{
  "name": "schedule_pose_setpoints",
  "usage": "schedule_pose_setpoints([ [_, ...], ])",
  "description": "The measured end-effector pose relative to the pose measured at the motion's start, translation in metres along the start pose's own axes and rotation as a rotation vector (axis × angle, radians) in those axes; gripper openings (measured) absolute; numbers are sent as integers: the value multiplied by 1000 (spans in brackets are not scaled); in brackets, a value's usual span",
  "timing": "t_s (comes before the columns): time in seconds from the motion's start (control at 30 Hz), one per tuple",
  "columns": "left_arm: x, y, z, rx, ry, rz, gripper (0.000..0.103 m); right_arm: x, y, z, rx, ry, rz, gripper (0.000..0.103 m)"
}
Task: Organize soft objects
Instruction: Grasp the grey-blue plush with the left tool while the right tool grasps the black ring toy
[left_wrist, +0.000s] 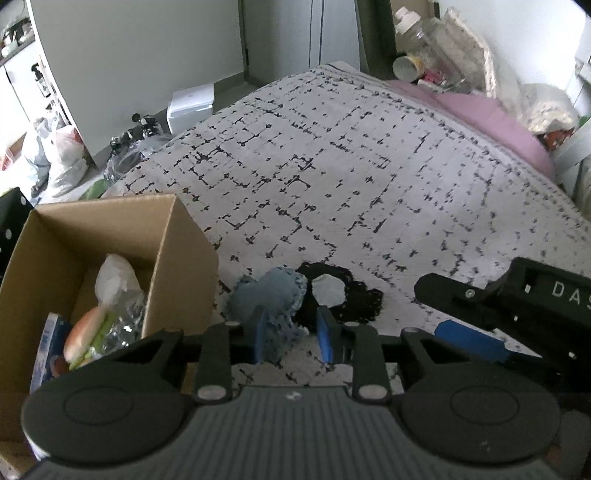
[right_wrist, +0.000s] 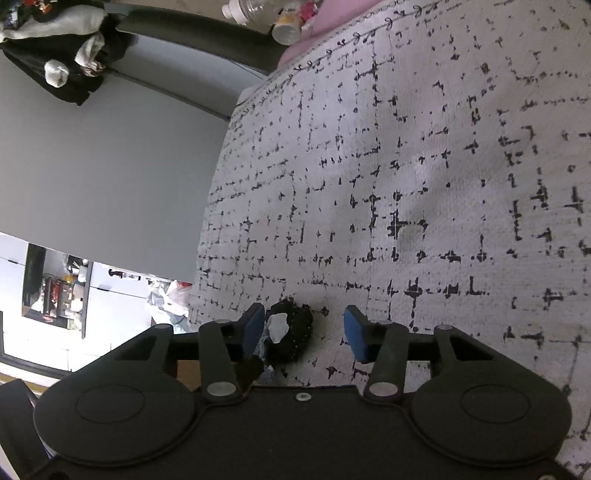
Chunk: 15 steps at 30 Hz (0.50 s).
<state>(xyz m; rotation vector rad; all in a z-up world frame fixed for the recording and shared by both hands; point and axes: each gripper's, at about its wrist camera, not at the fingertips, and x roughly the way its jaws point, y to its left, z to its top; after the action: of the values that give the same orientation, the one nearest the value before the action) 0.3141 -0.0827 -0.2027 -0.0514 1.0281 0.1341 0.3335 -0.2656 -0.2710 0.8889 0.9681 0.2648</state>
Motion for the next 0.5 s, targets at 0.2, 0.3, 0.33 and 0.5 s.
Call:
schedule_pose_setpoints([
  [0.2,20,-11,-5,80,30,93,28,12,-7,3,11,31,5,45],
  [0.3,25,-13,-7,106,44,108,28,17,-8,3,9,49,8,45],
  [0.33,28,-13,-8,110,49,113,28,19,-8,3,8,51,10,45],
  [0.5,33,-14,-9,116,54,118,21,26,-8,2,5,67,19,45],
])
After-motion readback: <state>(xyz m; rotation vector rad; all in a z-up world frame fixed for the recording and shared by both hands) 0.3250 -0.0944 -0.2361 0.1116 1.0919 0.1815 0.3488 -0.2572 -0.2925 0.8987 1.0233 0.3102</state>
